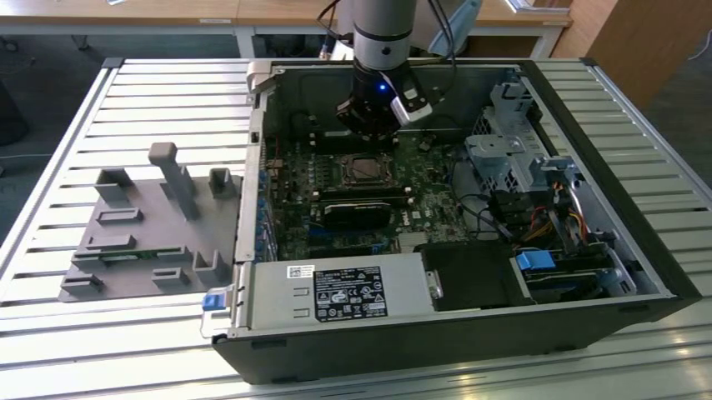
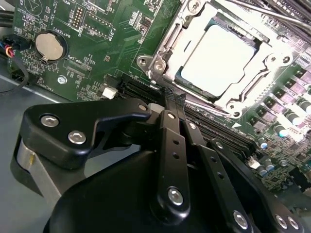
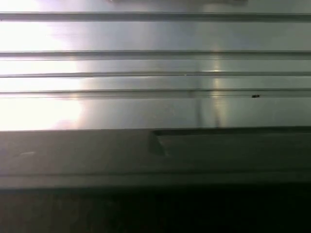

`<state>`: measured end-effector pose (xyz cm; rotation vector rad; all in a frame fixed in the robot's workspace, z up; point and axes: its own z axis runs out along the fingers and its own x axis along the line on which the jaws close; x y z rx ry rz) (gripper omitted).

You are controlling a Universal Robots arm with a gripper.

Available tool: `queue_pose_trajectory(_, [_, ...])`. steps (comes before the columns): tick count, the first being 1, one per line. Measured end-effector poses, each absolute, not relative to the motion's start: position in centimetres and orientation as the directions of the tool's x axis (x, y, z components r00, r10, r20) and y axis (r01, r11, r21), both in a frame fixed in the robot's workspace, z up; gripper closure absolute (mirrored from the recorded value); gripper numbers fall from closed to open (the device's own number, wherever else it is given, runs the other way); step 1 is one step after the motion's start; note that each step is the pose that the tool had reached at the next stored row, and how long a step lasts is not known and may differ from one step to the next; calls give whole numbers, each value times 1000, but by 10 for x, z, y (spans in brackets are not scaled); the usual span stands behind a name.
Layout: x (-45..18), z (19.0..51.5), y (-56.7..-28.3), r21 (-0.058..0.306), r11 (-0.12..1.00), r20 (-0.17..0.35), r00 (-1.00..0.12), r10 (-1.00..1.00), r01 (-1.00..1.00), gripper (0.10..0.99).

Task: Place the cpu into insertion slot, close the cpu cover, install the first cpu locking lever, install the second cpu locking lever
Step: 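Install the first cpu locking lever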

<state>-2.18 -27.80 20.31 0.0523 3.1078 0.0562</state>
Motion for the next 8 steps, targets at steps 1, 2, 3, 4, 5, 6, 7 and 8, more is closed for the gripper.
queue_pose_trajectory(1, [-22,202,-278,35,999,-32,-999,34,33,965])
queue_pose_trajectory(2, [-21,201,-278,34,999,-32,-999,34,33,965])
queue_pose_trajectory(3, [-21,200,-278,32,999,-32,-999,34,33,965])
queue_pose_trajectory(4, [-21,200,-278,31,999,-32,-999,34,33,965])
queue_pose_trajectory(5, [-21,200,-278,30,999,-32,-999,34,33,965])
queue_pose_trajectory(6, [-21,200,-278,27,999,-33,-999,34,33,965])
queue_pose_trajectory(7, [-21,200,-278,25,999,-33,-999,34,33,965])
queue_pose_trajectory(8, [-21,200,-278,24,999,-33,-999,34,33,965])
